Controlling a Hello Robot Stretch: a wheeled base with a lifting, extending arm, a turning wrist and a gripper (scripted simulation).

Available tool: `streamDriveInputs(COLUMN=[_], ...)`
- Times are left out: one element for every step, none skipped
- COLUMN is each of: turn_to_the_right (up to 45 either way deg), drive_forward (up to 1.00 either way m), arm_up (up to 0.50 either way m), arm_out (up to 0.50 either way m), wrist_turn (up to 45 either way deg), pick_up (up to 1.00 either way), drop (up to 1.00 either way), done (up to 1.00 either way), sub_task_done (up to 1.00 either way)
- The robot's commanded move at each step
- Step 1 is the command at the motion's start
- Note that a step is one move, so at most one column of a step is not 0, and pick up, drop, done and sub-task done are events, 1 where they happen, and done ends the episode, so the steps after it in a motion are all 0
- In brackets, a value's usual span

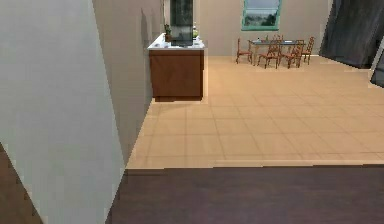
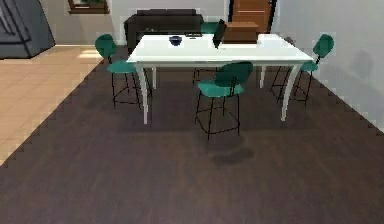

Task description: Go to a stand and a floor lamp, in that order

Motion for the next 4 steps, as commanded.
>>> streamDriveInputs(turn_to_the_right=[-45.0,-21.0,0.0,0.0], drive_forward=[0.0,0.0,0.9,0.35], arm_up=[0.0,0.0,0.0,0.0], arm_out=[0.0,0.0,0.0,0.0], wrist_turn=[0.0,0.0,0.0,0.0], pick_up=[0.0,0.0,0.0,0.0], drop=[0.0,0.0,0.0,0.0], done=[0.0,0.0,0.0,0.0], sub_task_done=[0.0,0.0,0.0,0.0])
